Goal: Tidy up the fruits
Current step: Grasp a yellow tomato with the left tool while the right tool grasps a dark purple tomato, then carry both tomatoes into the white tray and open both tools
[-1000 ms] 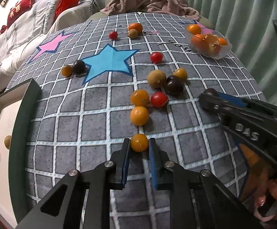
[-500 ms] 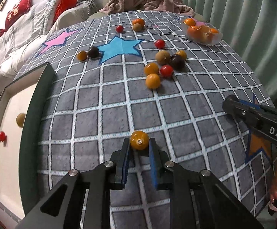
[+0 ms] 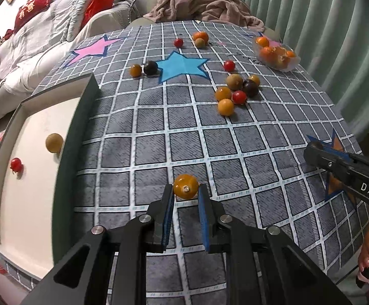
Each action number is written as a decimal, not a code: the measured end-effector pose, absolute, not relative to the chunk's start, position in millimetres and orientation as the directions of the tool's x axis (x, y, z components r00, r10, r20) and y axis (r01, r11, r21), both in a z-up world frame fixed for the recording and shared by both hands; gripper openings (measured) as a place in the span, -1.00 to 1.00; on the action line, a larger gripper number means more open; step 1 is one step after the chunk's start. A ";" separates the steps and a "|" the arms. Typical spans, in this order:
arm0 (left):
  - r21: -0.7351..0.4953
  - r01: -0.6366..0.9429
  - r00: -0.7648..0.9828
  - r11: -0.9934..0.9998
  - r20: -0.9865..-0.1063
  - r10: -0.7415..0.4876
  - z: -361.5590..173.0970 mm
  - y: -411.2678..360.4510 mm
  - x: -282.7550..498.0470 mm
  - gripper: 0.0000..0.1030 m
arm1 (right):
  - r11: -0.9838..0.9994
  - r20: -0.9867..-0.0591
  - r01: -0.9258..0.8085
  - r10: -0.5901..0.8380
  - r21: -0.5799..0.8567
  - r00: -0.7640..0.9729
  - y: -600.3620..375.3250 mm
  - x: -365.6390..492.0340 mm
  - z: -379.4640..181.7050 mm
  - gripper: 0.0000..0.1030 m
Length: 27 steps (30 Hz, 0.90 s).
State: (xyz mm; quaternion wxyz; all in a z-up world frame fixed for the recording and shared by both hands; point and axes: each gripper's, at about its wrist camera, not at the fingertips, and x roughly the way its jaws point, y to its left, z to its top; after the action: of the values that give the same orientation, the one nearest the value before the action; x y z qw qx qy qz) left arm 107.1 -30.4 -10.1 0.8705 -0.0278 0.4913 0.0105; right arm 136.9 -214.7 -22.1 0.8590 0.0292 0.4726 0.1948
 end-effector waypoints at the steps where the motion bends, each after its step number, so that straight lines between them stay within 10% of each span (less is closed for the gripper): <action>1: -0.036 -0.048 0.521 0.998 -0.854 -0.006 -7.9 -28.6 105.5 -0.60 | 0.921 -0.800 -0.311 0.363 0.233 0.477 -212.1 136.3 -20.6 -0.46; 27: -0.061 -0.166 0.621 0.984 -0.782 0.057 42.3 76.5 87.2 -0.60 | 0.845 -0.780 -0.508 0.428 0.167 0.456 -81.1 129.8 34.6 -0.46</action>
State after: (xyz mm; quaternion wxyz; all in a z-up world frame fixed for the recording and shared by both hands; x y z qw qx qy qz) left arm 87.2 76.5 42.3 0.8980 -0.0635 0.4309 0.0622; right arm 129.8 -81.1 34.6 0.8519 -0.0448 0.4435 0.2747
